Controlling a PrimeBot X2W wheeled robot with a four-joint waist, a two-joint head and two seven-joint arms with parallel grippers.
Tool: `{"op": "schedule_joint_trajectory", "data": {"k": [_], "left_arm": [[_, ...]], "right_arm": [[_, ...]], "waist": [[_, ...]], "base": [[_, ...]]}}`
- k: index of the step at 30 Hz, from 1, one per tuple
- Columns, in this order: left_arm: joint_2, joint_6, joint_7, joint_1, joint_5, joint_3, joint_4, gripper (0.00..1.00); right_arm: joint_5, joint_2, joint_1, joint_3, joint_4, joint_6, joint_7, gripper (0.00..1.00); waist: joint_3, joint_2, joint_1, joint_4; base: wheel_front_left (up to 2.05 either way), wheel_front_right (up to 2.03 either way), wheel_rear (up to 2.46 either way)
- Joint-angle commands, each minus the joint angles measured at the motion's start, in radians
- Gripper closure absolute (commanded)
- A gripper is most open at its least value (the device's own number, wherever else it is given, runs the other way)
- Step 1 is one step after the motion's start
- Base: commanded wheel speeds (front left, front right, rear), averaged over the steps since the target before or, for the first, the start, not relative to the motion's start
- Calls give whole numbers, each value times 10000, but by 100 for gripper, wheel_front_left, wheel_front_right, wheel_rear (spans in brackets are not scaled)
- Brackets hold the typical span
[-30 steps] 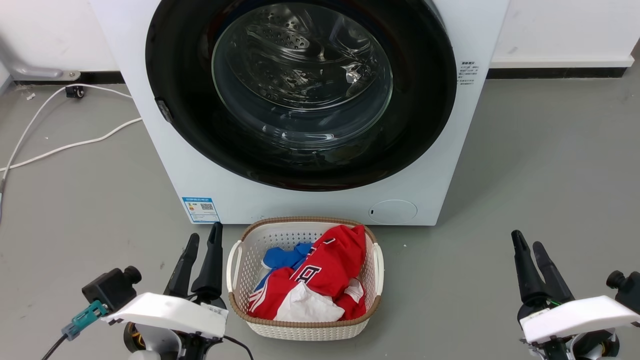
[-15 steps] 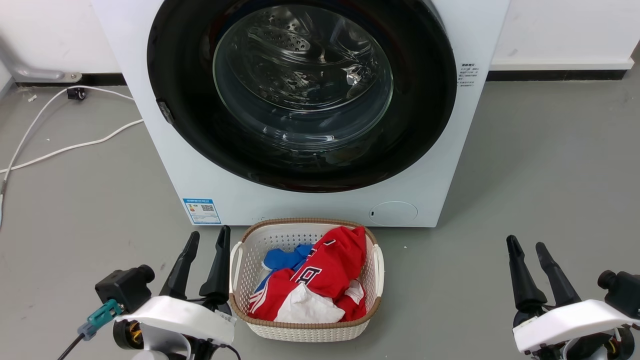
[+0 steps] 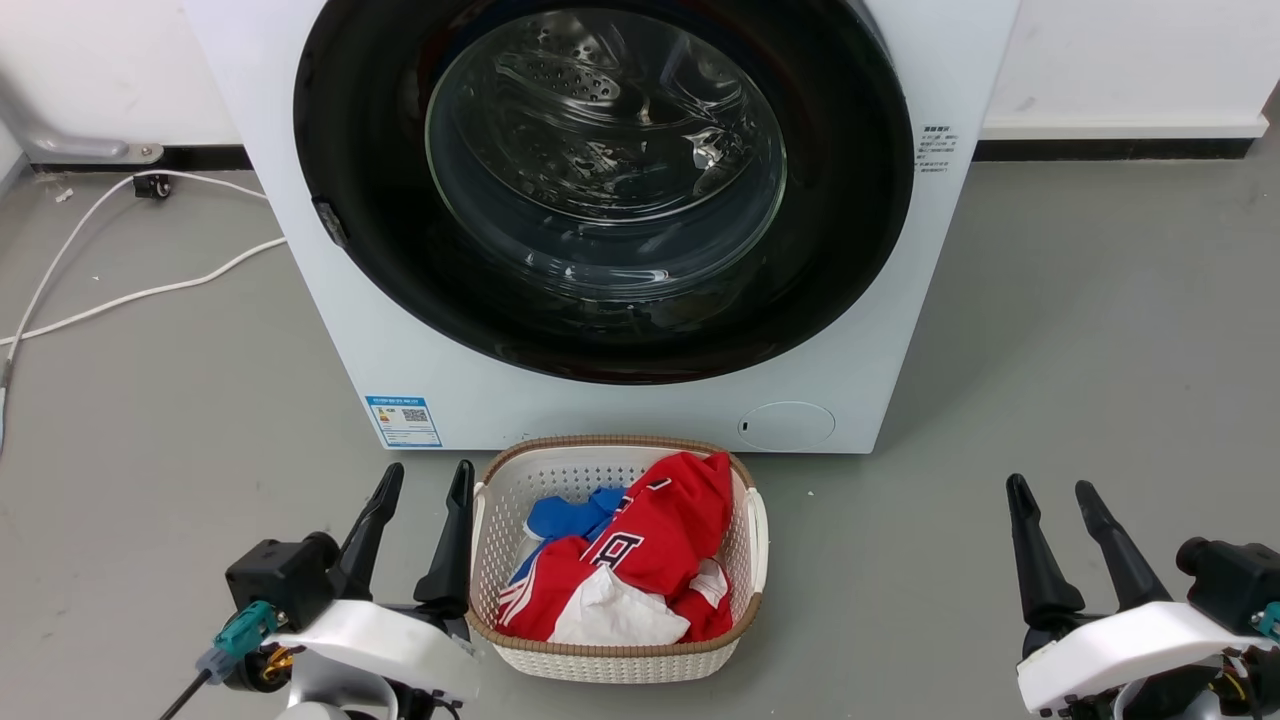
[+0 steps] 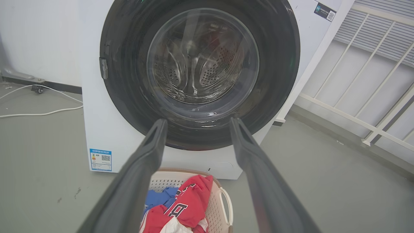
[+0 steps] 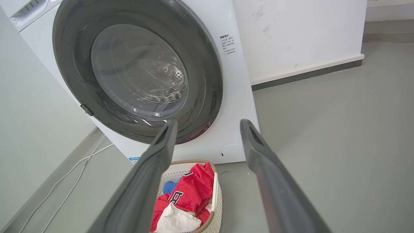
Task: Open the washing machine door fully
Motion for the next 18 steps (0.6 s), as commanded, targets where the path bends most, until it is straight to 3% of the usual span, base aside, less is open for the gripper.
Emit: {"op": "schedule_joint_trajectory", "data": {"k": [1, 18], "left_arm": [[90, 57, -113, -197, 374, -67, -32, 0], [229, 231, -490, -317, 1860, -267, 152, 0]], "right_arm": [[-395, 21, 39, -42, -168, 17, -61, 0], [-1998, 74, 189, -56, -293, 21, -166, 0]], "waist": [[3, 0, 0, 0], [59, 0, -1, 33]], "base": [[0, 0, 0], [0, 0, 0]]}}
